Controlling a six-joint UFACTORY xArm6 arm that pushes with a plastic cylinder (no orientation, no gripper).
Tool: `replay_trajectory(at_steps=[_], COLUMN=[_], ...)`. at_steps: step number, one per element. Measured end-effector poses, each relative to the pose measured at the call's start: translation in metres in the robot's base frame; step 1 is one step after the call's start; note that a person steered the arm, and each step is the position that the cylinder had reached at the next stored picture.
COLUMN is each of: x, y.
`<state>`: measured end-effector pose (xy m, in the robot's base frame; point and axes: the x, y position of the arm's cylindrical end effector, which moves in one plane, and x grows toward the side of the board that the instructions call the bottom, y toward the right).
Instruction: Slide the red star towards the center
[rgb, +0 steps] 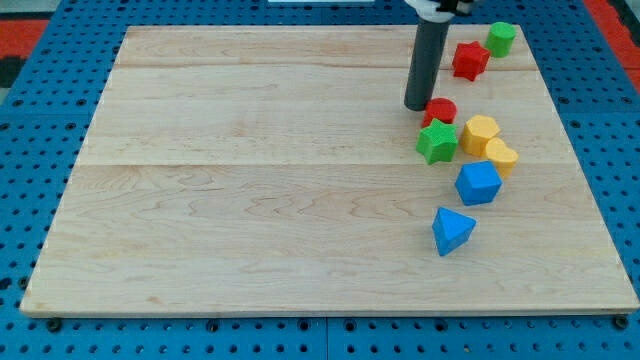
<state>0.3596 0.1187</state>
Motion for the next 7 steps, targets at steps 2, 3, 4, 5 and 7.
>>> replay_trajectory(at_steps=[2, 3, 4, 5, 7], x=[-0.031, -0.031, -0.036, -0.059, -0.097], y=[0.042, 0.084, 0.117, 0.130, -0.014])
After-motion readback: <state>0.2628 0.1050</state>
